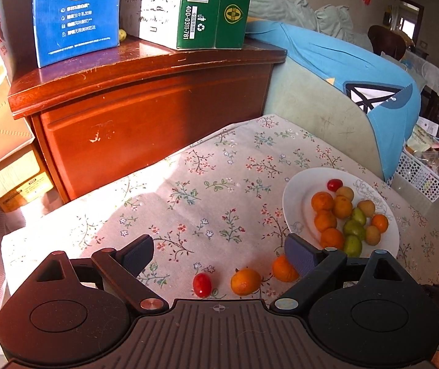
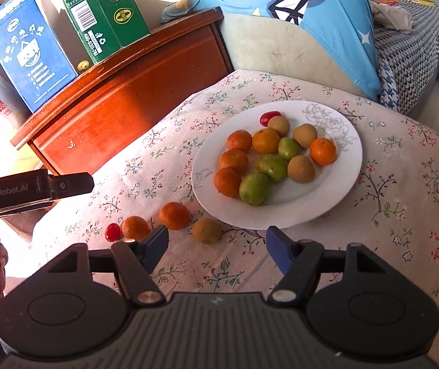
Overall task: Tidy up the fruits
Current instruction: 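Grasp another brown fruit with the right tool while the left tool grasps a red tomato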
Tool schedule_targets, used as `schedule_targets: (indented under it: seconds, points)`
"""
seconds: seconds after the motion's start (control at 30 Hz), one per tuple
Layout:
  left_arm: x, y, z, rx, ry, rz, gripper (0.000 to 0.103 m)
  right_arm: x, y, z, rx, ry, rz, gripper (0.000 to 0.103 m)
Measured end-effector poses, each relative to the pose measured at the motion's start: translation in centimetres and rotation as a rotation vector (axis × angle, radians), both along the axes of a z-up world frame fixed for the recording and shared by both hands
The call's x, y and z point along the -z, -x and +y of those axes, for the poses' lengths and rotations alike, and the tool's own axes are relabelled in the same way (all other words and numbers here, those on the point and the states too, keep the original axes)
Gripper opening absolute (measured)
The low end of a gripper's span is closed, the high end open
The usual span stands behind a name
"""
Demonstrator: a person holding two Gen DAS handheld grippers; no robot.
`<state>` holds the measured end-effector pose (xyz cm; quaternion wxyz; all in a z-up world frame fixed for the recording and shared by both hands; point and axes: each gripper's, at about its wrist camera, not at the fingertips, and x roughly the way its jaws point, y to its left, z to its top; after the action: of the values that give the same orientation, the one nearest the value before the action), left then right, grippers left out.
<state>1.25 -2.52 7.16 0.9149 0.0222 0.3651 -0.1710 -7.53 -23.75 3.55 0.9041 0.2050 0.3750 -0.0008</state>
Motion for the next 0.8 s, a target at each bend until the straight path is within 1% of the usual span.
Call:
schedule_targets:
  seconds: [0.03, 0.1, 0.2, 0.3, 0.43, 0.5, 0.57, 0.73, 0.77, 0.8]
  points:
    - [0.3, 0.0, 0.2, 0.000, -0.015, 0.002, 0.093, 0.2, -0.1, 0.2, -0.003, 0.000, 0.004, 0.064]
    - [0.7, 0.0, 0.5, 0.001, -0.040, 0.007, 0.093, 0.7, -0.4, 0.8, -0.008, 0.004, 0.012, 0.061]
    - [1.5, -0.1, 1.0, -0.005, -0.069, 0.014, 0.093, 1.3, -0.9, 1.2, 0.001, 0.001, 0.031, 0.060]
    - [2.4, -0.1, 1.3, -0.006, -0.103, 0.024, 0.093, 1.8, -1.4, 1.5, 0.014, -0.009, 0.039, 0.057]
    - [3.5, -0.1, 1.4, 0.000, -0.157, 0.038, 0.093, 2.3, -1.9, 1.8, 0.029, -0.006, 0.050, 0.056]
    - [4.1, -0.2, 1.4, 0.004, -0.179, 0.042, 0.092, 2.7, -2.2, 2.0, 0.040, -0.008, 0.058, 0.053]
    - [4.4, -0.2, 1.4, 0.012, -0.184, 0.042, 0.092, 2.9, -2.4, 2.1, 0.049, -0.002, 0.053, 0.051]
    - [5.1, -0.3, 1.2, 0.026, -0.186, 0.027, 0.091, 3.0, -2.8, 2.5, 0.063, 0.002, 0.046, 0.041]
    - [5.3, -0.4, 1.1, 0.034, -0.187, 0.027, 0.091, 3.0, -2.9, 2.6, 0.064, 0.005, 0.045, 0.037]
    - [5.5, -0.5, 1.0, 0.041, -0.187, 0.027, 0.091, 3.1, -3.0, 2.6, 0.061, 0.003, 0.045, 0.030]
